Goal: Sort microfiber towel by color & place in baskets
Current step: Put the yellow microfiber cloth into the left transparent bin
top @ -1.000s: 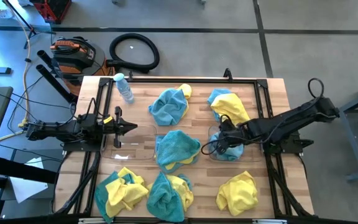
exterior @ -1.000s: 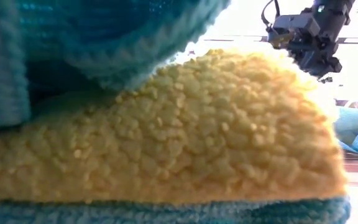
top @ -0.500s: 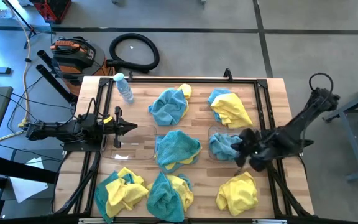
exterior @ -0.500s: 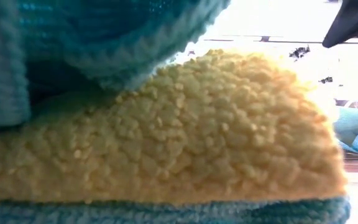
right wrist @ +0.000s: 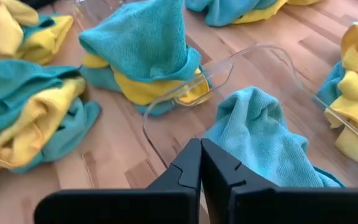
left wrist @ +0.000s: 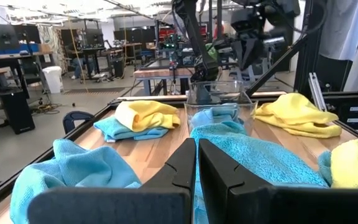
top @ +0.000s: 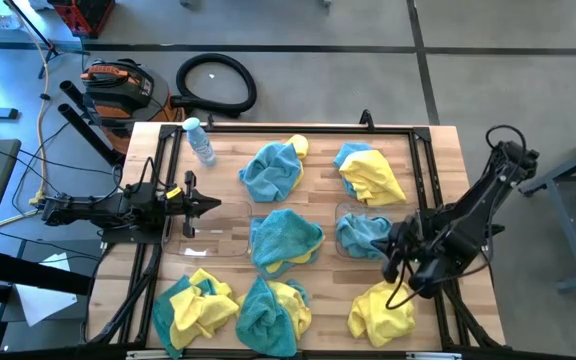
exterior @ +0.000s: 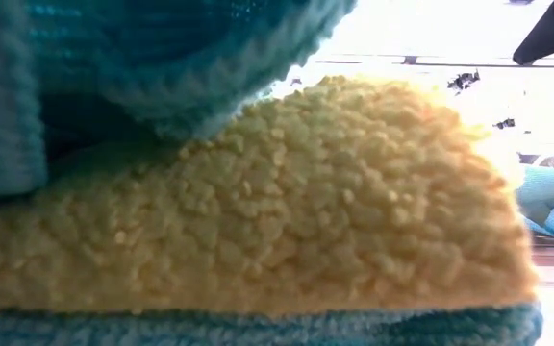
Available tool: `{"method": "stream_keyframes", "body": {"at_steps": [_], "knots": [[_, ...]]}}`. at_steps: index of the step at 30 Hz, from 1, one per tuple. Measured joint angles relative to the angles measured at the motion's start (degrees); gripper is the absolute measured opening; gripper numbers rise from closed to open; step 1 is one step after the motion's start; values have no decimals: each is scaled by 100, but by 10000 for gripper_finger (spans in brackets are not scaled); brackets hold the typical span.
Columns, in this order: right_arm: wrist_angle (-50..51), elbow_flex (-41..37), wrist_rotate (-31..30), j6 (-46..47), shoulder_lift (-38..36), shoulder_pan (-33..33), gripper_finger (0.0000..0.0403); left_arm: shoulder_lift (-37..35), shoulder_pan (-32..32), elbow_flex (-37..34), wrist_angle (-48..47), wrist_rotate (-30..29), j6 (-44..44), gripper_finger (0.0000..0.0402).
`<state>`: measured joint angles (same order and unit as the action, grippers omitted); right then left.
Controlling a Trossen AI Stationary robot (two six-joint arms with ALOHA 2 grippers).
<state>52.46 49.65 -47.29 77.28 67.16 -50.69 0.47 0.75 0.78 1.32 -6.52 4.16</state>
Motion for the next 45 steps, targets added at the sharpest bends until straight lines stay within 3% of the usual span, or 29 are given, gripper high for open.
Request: {"method": "stream_keyframes", "body": {"at_steps": [13, 18, 24, 28, 33, 38, 41, 45], "knots": [[-153, -2, -955, 435, 663, -504, 2, 27, 11, 36, 498, -242, -942, 7], [-342, -2, -1422, 434, 871, -574, 2, 354, 9, 631, 4, -622, -1415, 1], [-342, -2, -1947, 435, 1205, -569, 1, 1484, 8, 1903, -1297, -1405, -2581, 0], [-169, -2, -2085, 527, 1351, -521, 1, 2435, 85, 2755, -2173, -1477, -3014, 0], [-251, -478, -2300, 886, 1254, -519, 0, 3628, 471, 3337, -2297, -1517, -3279, 0], [-579, -1269, -2305, 1438, 690, -538, 0, 4613, 1086, 3969, -2411, -1676, -3506, 0], [-1199, -1585, -2475, 729, 255, -563, 0, 5108, 1501, 4507, -2819, -2093, -3736, 0], [-2973, -2030, -2169, -1253, -241, -464, 0, 5706, 1993, 5256, -3400, -2511, -4168, 0]]}}
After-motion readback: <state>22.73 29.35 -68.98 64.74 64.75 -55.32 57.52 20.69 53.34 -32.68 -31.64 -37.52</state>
